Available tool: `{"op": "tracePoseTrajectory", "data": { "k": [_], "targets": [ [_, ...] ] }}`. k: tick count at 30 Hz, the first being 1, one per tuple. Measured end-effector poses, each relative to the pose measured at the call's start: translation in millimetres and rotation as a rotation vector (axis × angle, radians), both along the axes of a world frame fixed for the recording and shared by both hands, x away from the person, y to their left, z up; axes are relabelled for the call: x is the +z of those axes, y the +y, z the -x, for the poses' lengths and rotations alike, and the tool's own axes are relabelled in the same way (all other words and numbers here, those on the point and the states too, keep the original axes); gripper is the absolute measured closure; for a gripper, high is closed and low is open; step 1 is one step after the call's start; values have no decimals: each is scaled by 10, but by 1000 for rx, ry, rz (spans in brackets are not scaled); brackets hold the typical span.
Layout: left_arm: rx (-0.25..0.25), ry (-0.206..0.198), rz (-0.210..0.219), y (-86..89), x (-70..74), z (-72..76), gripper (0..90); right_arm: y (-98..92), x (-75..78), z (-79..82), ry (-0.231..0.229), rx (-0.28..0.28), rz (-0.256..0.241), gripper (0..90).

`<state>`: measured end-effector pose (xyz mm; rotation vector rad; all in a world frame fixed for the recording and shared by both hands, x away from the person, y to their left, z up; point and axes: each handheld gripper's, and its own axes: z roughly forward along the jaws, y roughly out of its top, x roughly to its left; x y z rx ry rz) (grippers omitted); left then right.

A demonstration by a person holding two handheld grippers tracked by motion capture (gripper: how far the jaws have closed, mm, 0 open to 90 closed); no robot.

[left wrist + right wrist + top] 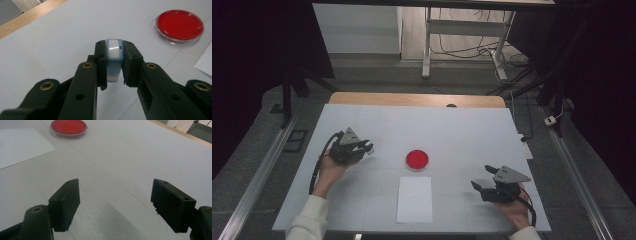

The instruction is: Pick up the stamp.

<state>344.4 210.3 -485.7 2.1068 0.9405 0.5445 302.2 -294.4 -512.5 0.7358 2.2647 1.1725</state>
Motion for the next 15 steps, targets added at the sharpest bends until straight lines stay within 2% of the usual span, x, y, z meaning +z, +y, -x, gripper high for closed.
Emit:
{"op": "tracePoseTrajectory", "data": {
  "k": [1,3,6,7,9,15],
  "targets": [
    [0,2,21,-3,23,7,750,-1,0,0,0,0,0,229],
    [2,5,29,-3,35,12,750,-1,0,0,0,0,0,229],
    [3,9,72,1,77,23,750,0,0,0,1,0,1,229],
    [3,9,72,1,77,23,750,0,0,0,1,0,1,229],
    [3,14,105,-5,111,35,750,0,-1,-1,1,-1,0,229],
    [-7,3,120,-48,179,72,750,3,-3,-1,2,-1,2,229]
  ]
}}
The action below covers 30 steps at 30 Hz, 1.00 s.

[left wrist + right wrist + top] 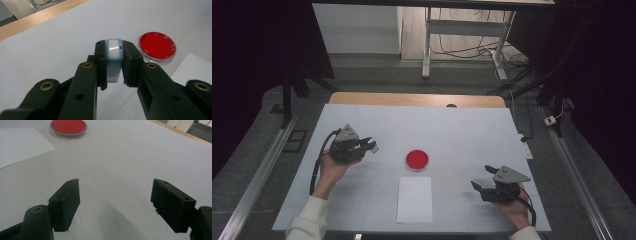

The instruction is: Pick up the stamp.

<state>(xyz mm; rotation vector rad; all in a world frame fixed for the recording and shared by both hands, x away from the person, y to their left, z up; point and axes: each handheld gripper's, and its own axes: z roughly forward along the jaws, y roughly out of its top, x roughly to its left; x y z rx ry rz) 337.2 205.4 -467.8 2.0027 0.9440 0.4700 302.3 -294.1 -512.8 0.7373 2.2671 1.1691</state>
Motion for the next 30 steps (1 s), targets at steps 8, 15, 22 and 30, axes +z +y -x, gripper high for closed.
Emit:
{"op": "tracePoseTrajectory", "data": {
  "k": [8,15,22,30],
  "targets": [
    [-25,-4,35,-81,93,49,750,2,-2,-1,-1,0,2,229],
    [-62,4,69,-177,150,82,750,-4,1,-1,-3,-1,-4,229],
    [-92,6,94,-264,198,126,749,-3,5,3,-5,-2,0,229],
    [-121,6,102,-419,267,210,749,0,4,5,-4,-1,-4,229]
  ]
}}
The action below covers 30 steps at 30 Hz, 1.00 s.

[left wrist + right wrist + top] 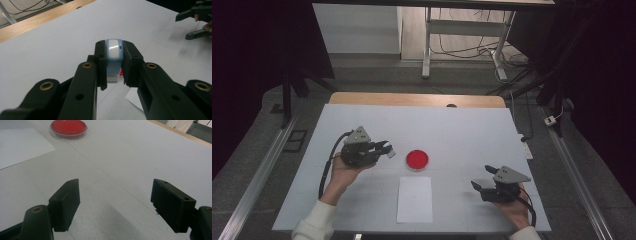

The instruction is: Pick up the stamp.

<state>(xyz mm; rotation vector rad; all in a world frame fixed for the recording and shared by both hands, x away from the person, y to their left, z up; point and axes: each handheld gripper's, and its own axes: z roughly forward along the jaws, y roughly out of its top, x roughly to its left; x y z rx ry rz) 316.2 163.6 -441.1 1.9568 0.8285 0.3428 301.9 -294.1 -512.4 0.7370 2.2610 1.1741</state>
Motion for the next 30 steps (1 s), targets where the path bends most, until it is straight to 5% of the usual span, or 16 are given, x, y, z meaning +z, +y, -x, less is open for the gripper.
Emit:
{"op": "tracePoseTrajectory", "data": {
  "k": [17,30],
  "targets": [
    [-14,36,-5,-284,-46,181,748,-25,19,9,-7,-6,-20,229],
    [-106,49,32,-561,-61,197,748,-10,-2,-7,4,-10,-18,229]
  ]
}}
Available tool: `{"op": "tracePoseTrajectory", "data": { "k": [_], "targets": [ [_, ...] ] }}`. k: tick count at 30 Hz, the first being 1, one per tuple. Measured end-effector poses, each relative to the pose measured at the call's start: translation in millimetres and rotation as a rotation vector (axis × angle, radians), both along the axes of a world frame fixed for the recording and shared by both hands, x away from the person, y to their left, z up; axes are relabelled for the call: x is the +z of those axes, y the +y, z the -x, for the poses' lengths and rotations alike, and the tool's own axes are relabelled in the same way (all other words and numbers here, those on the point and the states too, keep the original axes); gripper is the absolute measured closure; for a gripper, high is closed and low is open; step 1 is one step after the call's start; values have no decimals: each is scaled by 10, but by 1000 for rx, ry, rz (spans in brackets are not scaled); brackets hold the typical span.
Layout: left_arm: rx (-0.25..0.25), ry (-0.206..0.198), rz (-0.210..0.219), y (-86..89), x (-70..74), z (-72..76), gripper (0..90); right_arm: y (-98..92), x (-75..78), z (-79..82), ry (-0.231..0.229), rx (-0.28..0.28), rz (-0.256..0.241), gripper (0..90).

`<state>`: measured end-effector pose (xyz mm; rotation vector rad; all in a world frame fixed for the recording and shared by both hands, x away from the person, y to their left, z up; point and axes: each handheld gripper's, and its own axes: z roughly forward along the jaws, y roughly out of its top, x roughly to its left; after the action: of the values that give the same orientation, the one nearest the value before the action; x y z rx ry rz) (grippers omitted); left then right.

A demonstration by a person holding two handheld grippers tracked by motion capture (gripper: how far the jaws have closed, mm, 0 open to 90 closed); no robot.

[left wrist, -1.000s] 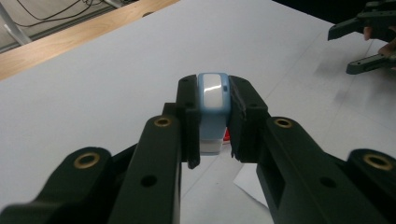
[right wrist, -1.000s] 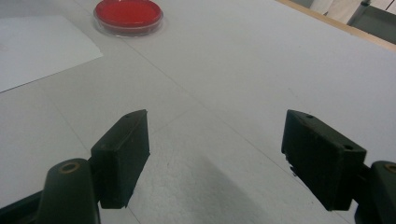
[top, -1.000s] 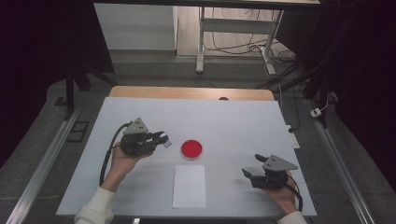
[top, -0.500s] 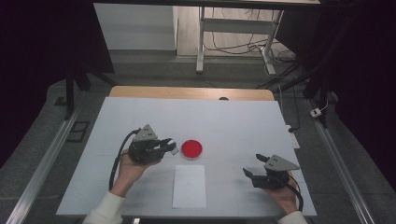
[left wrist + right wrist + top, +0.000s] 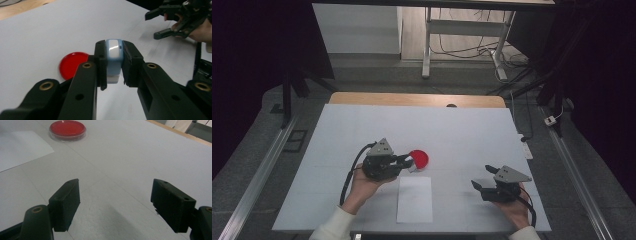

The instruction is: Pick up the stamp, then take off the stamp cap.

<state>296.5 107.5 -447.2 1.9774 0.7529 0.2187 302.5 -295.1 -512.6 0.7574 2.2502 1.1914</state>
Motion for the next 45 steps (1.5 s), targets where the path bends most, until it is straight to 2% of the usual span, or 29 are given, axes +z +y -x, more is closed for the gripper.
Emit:
{"op": "tracePoseTrajectory", "data": {
  "k": [5,14,31,34,45],
  "targets": [
    [-23,7,28,-89,13,20,748,12,-17,-6,7,-5,5,230],
    [-52,-5,21,-227,30,60,747,-2,-9,20,4,-7,8,232],
    [-25,-7,24,-246,21,64,746,19,-2,33,-13,-1,17,235],
    [-20,-9,23,-236,22,62,747,36,4,35,-9,0,-8,236],
    [-3,5,21,-228,-17,32,746,189,48,96,-18,29,-46,236]
  ]
}}
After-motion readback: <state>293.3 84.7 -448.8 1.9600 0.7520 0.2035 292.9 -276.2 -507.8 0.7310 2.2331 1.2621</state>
